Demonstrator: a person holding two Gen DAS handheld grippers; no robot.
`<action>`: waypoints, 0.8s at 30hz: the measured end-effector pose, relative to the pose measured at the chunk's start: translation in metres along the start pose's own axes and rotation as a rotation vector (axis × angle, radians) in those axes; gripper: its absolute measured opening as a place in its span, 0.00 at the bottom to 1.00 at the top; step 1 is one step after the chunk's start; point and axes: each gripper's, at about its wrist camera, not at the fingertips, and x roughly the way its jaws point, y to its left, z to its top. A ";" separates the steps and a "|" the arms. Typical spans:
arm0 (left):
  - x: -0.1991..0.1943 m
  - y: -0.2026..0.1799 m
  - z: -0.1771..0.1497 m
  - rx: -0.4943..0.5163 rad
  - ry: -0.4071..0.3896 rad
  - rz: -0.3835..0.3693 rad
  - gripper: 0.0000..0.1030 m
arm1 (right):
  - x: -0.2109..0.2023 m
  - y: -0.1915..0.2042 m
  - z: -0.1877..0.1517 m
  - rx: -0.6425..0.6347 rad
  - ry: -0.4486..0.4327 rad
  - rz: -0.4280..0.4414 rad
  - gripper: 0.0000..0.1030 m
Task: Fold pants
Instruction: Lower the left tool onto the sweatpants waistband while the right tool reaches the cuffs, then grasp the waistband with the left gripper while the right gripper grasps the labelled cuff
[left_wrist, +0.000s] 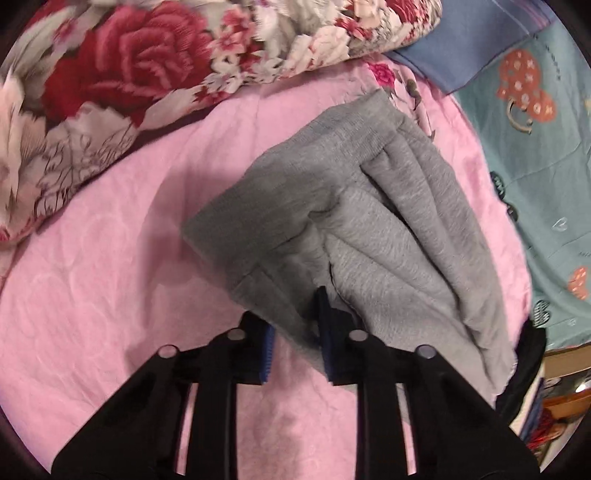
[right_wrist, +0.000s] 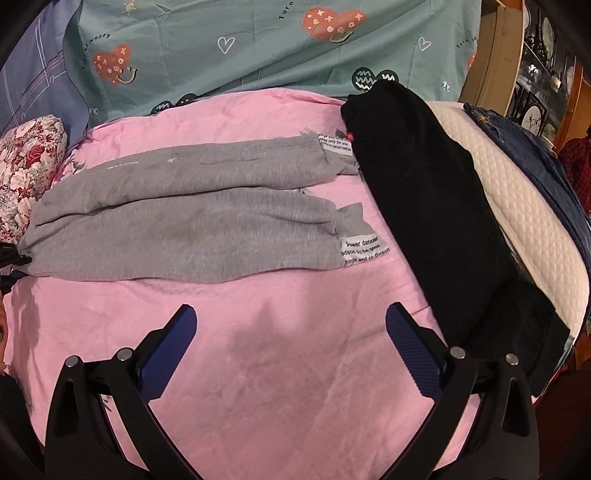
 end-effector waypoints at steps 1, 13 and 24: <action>-0.002 0.003 -0.001 -0.006 -0.009 -0.014 0.14 | 0.000 -0.006 0.007 0.002 0.002 0.019 0.99; 0.002 -0.007 0.000 0.039 -0.036 0.003 0.13 | 0.108 -0.094 0.052 0.377 0.299 0.141 0.99; 0.002 -0.010 -0.001 0.069 -0.041 0.037 0.13 | 0.160 -0.080 0.035 0.598 0.311 0.296 0.14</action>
